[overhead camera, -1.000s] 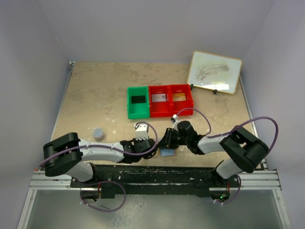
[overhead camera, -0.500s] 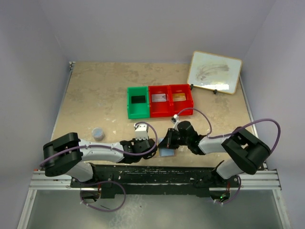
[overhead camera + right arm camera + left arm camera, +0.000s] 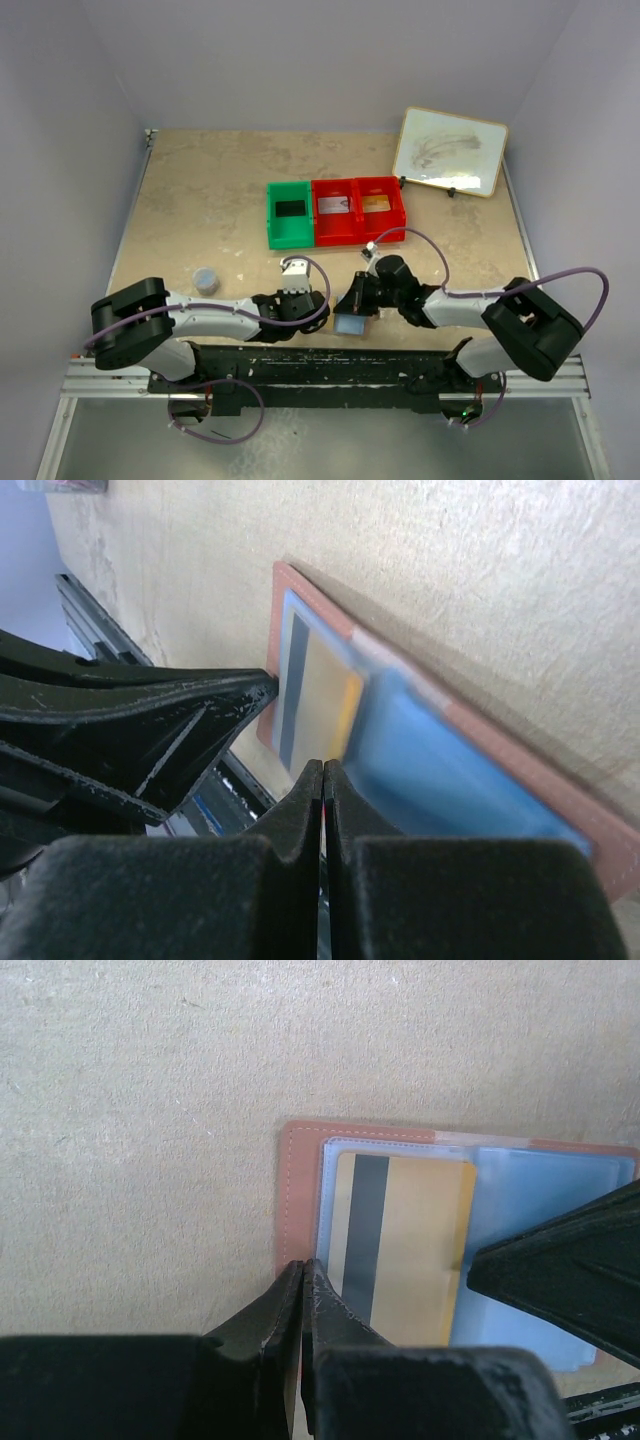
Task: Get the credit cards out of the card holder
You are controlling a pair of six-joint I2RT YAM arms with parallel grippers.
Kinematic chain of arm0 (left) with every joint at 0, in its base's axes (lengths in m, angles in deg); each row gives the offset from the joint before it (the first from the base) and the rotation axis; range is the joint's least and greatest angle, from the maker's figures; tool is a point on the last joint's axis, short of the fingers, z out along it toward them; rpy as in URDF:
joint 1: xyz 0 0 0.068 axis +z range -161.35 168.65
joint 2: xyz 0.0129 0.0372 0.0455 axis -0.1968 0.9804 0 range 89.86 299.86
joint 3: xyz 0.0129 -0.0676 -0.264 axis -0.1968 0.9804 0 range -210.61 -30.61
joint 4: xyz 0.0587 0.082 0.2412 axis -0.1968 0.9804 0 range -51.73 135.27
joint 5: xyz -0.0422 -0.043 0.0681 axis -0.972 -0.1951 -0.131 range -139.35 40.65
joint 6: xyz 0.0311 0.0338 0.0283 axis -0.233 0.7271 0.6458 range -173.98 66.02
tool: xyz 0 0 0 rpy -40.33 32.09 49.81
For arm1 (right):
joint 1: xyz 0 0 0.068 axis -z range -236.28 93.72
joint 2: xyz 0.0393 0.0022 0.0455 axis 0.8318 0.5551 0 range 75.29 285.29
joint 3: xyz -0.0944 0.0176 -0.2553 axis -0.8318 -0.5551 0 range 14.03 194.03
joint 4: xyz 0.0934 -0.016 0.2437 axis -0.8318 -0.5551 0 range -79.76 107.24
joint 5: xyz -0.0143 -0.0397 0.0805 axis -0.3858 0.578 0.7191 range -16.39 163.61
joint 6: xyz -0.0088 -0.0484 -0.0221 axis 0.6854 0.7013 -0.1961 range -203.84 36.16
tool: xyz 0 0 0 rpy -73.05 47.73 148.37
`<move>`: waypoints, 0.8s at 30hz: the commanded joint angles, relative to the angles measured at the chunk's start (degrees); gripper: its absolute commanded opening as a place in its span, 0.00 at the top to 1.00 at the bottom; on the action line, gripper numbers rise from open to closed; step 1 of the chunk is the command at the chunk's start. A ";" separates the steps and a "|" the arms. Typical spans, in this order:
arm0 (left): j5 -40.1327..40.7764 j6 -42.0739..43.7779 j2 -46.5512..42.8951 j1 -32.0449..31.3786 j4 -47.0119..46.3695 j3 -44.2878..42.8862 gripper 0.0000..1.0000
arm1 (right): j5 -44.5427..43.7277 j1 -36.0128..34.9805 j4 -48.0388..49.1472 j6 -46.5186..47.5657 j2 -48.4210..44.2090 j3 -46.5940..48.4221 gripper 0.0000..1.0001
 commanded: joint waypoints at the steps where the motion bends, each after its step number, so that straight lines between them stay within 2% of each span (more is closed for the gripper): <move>1: -1.37 0.63 1.60 0.23 5.33 2.19 1.00 | -0.19 0.79 -0.32 -0.86 -3.30 -1.37 1.00; 7: -1.31 1.11 1.65 0.26 5.37 1.84 1.00 | -0.71 2.00 -0.76 -2.04 -6.40 -4.08 1.00; 10: -1.07 1.11 1.18 0.24 5.75 1.26 1.00 | 1.01 1.99 1.75 -1.98 -6.18 -4.78 0.86; 13: -1.05 2.14 -0.77 0.23 5.86 -0.30 1.00 | 1.07 2.00 4.54 -2.17 -4.24 -4.18 0.79; 19: 0.53 5.62 -2.52 0.33 9.56 -7.81 0.99 | 1.66 2.00 6.15 -4.07 -2.34 -4.04 0.74; 24: 0.01 6.36 -3.35 0.40 8.54 -8.48 0.98 | 0.34 1.95 4.60 -3.91 -2.95 -4.27 0.72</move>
